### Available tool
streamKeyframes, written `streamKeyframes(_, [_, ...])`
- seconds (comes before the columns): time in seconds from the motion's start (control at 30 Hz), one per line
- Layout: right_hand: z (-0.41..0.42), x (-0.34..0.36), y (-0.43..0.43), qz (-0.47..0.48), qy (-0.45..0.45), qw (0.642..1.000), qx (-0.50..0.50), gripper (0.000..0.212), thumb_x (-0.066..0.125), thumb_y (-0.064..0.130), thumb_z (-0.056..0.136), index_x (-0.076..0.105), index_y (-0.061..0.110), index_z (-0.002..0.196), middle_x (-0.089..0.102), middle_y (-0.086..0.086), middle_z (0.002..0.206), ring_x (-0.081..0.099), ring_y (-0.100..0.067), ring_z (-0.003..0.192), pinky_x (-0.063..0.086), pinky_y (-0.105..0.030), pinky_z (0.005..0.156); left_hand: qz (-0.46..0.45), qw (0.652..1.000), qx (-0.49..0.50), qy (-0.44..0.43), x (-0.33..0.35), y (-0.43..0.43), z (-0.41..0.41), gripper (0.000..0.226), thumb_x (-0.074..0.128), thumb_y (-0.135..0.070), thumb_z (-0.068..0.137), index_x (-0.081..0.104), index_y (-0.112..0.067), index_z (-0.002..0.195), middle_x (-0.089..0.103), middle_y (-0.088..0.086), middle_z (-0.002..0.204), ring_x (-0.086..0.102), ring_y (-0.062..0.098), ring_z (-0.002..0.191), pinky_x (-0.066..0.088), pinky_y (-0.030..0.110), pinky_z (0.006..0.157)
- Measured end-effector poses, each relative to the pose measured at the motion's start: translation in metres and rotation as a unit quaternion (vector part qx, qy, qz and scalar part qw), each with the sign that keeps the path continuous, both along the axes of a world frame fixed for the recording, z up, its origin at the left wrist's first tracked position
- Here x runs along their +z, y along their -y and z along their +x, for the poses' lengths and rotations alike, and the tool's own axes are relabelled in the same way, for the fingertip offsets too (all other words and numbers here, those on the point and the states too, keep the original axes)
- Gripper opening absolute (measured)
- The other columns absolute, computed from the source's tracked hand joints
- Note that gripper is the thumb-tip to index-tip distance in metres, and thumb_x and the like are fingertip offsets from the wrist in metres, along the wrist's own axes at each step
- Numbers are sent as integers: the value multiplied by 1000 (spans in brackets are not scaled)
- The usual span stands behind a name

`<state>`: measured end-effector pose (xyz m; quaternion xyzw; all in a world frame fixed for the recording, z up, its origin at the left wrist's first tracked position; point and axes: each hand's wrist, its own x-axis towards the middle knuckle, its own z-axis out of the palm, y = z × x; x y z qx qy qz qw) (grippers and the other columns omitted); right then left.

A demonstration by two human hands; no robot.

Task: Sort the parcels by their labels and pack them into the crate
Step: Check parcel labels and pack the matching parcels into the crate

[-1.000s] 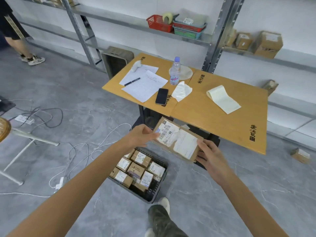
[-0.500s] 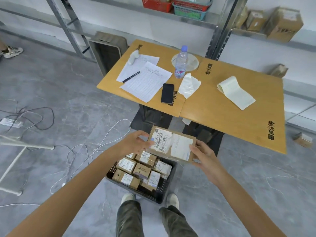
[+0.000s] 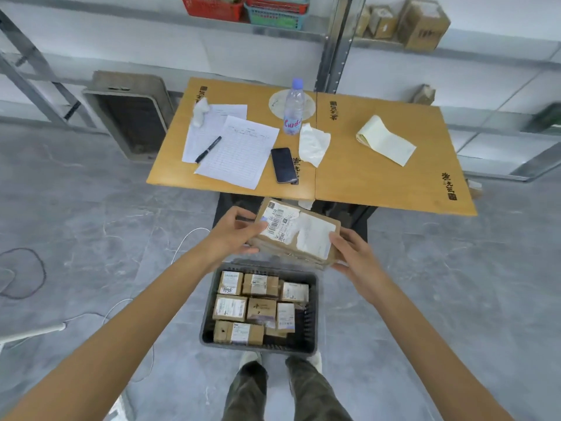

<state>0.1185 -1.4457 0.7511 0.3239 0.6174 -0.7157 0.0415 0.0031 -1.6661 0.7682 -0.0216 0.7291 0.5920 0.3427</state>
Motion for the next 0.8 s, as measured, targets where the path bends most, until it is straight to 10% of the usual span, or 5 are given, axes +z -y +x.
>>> streamKeyframes(0.5, [28,-14,-13,240,-45,961,131,107,84,22,69,12,33,148,27,2,145,39,-15,128,46,-35,101,6,999,-34,-11,-7,-34,13,26,61,-14,89,54,-11,114,64,7,116,64,21,104,53,39,92])
streamKeyframes(0.8, [37,1,-40,304,-72,942,124,97,84,17,67,25,29,143,38,5,134,45,-19,118,49,-36,93,-19,991,-118,-62,7,-33,18,29,57,-15,92,57,-20,121,60,-4,122,57,11,113,50,33,94])
